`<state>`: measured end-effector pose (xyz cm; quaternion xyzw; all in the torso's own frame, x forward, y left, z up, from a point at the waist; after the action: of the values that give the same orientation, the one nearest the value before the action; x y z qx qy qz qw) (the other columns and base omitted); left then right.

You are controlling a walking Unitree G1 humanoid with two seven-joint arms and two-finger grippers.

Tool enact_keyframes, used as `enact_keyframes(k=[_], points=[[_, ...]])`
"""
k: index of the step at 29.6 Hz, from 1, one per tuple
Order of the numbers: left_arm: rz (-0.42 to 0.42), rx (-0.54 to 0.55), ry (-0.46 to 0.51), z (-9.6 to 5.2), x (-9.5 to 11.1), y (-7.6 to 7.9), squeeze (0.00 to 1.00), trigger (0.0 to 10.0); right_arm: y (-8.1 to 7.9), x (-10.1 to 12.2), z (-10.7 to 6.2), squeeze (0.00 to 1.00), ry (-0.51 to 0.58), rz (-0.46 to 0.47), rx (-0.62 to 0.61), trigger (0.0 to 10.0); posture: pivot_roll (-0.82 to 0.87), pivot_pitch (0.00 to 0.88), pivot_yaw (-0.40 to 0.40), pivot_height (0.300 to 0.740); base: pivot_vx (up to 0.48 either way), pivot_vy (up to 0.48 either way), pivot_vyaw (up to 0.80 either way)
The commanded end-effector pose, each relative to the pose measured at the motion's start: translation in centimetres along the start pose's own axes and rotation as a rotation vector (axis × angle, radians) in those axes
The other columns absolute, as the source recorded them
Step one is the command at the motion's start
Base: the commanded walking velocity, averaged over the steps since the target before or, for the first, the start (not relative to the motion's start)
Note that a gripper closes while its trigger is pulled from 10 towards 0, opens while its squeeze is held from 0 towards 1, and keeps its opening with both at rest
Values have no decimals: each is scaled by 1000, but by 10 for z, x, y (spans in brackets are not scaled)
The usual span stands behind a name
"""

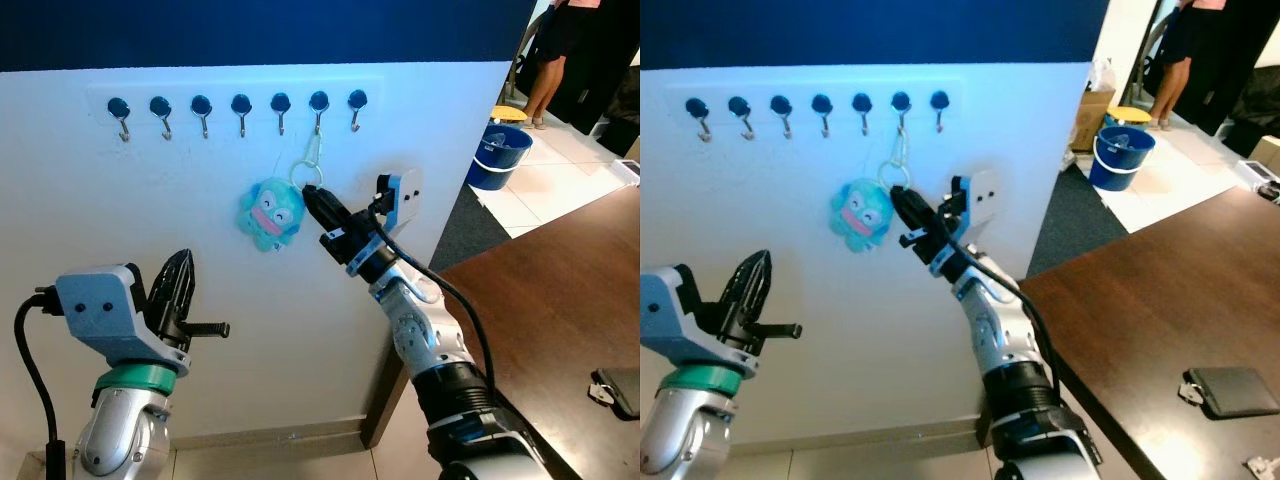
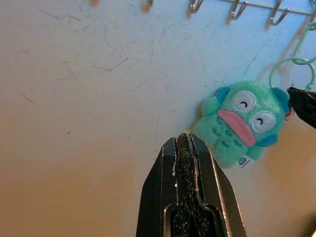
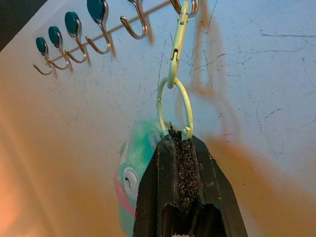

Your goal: Hang keys on a hook

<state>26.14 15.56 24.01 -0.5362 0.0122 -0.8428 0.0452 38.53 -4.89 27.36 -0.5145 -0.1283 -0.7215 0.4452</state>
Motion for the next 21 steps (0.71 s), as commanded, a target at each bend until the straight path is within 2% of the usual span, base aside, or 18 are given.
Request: enact_keyframes(k=[1, 3, 4, 10, 11, 21], points=[[0, -17, -1, -2, 0, 2, 0, 10000, 7, -22, -9, 0, -69, 48, -45, 10000, -30, 130, 87, 740, 0, 0, 0], [1, -22, 1, -2, 0, 3, 0, 10000, 7, -21, -9, 0, -65, 51, -47, 10000, -30, 130, 87, 740, 0, 0, 0], [1, -25, 4, -2, 1, 3, 0, 10000, 7, -20, -8, 1000, -61, 52, -46, 10000, -30, 130, 87, 740, 0, 0, 0], [-8, -51, 20, -2, 5, 6, 0, 10000, 5, -16, -7, 1000, -40, 32, -42, 10000, -30, 130, 87, 740, 0, 0, 0], [-11, -57, 23, -2, 5, 7, 0, 10000, 4, -15, -7, 0, -37, 28, -43, 10000, -30, 127, 89, 740, 0, 0, 0], [-19, -83, 39, -2, 7, 11, 0, 10000, 6, -4, -14, 0, 51, 19, -88, 10000, -36, 120, 87, 740, 0, 0, 0]])
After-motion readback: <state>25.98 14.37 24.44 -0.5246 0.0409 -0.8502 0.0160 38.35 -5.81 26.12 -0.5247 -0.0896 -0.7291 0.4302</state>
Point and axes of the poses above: a point about 5 cm out from each wrist's last joint towards the gripper, its own z axis pointing out of the wrist towards the gripper, its own x axis along the axis of the wrist's last joint, y = z × x, the point moved 2 cm from there along z, pointing out of the wrist towards the gripper, and after that the axes turned 15 degrees about z, right-handed, at the moved point
